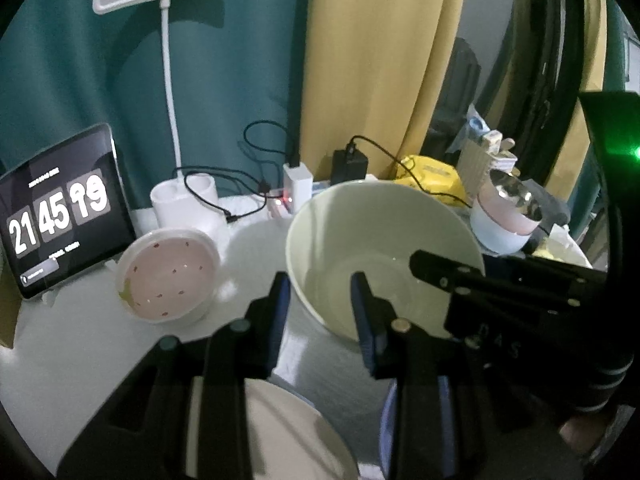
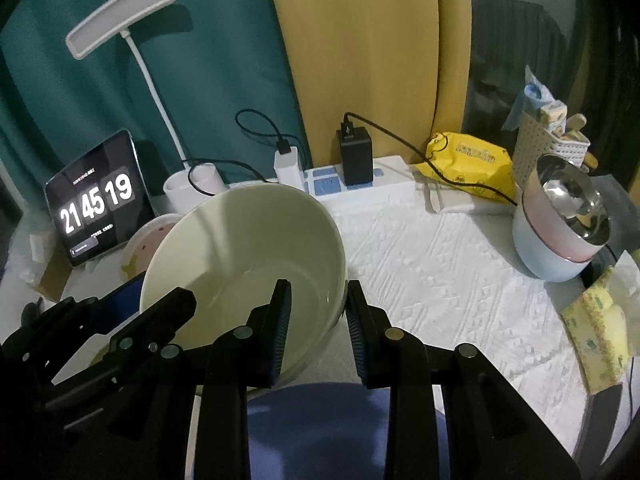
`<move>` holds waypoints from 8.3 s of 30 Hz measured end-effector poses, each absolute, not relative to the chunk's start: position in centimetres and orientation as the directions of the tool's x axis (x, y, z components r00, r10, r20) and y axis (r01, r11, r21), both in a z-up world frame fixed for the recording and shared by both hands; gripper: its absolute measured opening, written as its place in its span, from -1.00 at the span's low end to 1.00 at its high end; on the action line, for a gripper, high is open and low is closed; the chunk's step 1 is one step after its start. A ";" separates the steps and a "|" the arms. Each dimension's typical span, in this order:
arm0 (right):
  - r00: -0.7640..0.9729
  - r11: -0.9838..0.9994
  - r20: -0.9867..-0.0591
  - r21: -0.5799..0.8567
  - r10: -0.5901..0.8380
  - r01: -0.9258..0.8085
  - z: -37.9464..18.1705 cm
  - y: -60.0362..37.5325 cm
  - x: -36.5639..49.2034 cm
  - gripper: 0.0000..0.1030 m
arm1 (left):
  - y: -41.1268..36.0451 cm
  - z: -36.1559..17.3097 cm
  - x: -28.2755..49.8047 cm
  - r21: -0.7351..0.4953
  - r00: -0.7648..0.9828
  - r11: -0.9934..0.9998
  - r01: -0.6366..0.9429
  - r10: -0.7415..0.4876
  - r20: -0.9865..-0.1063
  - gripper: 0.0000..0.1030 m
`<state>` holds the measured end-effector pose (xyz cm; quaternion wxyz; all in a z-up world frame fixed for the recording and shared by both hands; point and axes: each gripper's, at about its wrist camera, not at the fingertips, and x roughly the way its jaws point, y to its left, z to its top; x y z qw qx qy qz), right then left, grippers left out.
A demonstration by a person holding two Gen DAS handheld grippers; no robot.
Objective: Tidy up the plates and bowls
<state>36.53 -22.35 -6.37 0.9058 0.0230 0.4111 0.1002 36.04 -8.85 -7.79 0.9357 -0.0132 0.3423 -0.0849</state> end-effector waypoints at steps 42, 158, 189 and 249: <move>0.658 0.985 -0.734 0.148 0.167 -0.086 -6.4 -26.7 27.9 -0.42 | -13.7 -8.0 28.7 -0.053 0.726 0.970 0.236 -0.212 -0.654 -0.38; 0.628 0.965 -0.758 0.008 0.177 -0.261 -5.4 -11.7 33.6 -0.51 | 3.2 -7.5 32.1 -0.087 0.774 0.996 0.030 -0.079 -0.629 -0.10; 0.583 0.974 -0.791 0.072 0.187 -0.216 -8.5 -6.8 40.7 -0.28 | 9.2 -11.4 39.6 -0.093 0.739 0.995 -0.046 -0.029 -0.673 -0.09; 0.537 0.970 -0.808 0.197 0.244 -0.145 -14.6 -3.1 41.3 -0.62 | 9.8 -13.9 41.8 -0.078 0.690 0.996 0.046 -0.088 -0.718 -0.64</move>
